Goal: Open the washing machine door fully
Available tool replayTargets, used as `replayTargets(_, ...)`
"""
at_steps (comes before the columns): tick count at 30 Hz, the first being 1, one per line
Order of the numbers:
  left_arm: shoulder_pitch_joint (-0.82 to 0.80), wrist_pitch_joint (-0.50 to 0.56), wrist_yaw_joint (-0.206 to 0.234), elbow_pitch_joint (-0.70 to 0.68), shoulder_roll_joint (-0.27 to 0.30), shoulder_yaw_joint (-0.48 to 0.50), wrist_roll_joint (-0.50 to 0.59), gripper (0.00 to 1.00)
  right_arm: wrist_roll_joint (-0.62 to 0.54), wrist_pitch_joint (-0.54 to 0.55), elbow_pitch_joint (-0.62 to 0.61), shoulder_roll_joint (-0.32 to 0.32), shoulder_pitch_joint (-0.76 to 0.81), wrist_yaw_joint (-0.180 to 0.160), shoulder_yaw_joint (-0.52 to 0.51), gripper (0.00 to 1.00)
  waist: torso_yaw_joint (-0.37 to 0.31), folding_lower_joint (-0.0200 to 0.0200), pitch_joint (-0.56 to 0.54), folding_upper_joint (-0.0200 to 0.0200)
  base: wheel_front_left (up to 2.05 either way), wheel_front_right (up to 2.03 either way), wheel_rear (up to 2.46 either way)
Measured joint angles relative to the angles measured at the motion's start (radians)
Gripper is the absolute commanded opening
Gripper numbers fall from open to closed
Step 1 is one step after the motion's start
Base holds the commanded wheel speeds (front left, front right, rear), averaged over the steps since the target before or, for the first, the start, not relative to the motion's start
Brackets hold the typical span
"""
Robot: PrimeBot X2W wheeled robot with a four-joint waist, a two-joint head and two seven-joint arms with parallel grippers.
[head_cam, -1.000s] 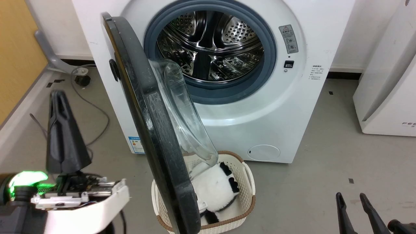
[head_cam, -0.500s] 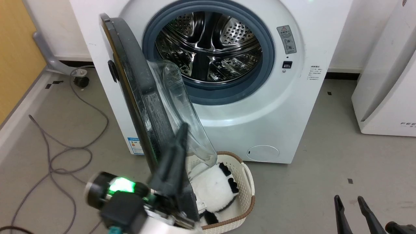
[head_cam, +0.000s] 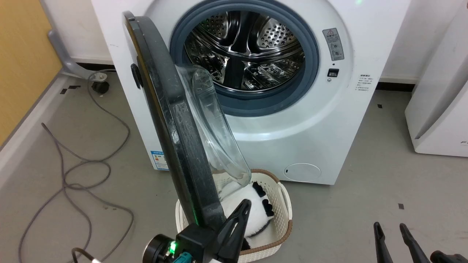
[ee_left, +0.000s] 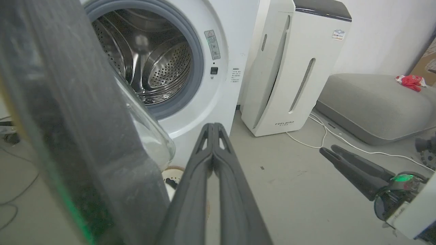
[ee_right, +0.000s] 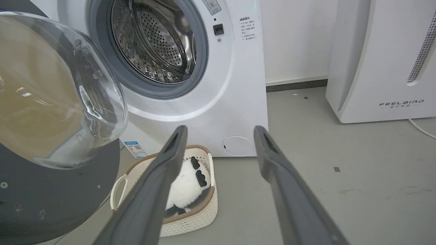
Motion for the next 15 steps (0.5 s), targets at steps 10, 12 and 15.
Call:
replayTargets(10,0.003,0.000,0.031,0.078,0.017,0.040,0.002,0.00,0.012,-0.008,0.009,0.000,-0.001,0.000,0.008,1.00,0.015,0.0000,-0.002,0.0000,0.00,0.00,0.00)
replayTargets(12,0.003,-0.006,0.032,0.084,0.019,0.042,0.002,0.00,0.016,-0.008,0.011,0.000,-0.001,0.000,0.009,1.00,0.022,0.0000,-0.003,0.0000,0.00,0.00,0.00)
replayTargets(15,0.002,-0.008,0.036,0.093,0.024,0.048,0.001,0.00,0.018,-0.009,0.016,0.000,0.000,0.000,0.012,1.00,0.037,0.0000,-0.004,0.0000,0.00,0.00,0.00)
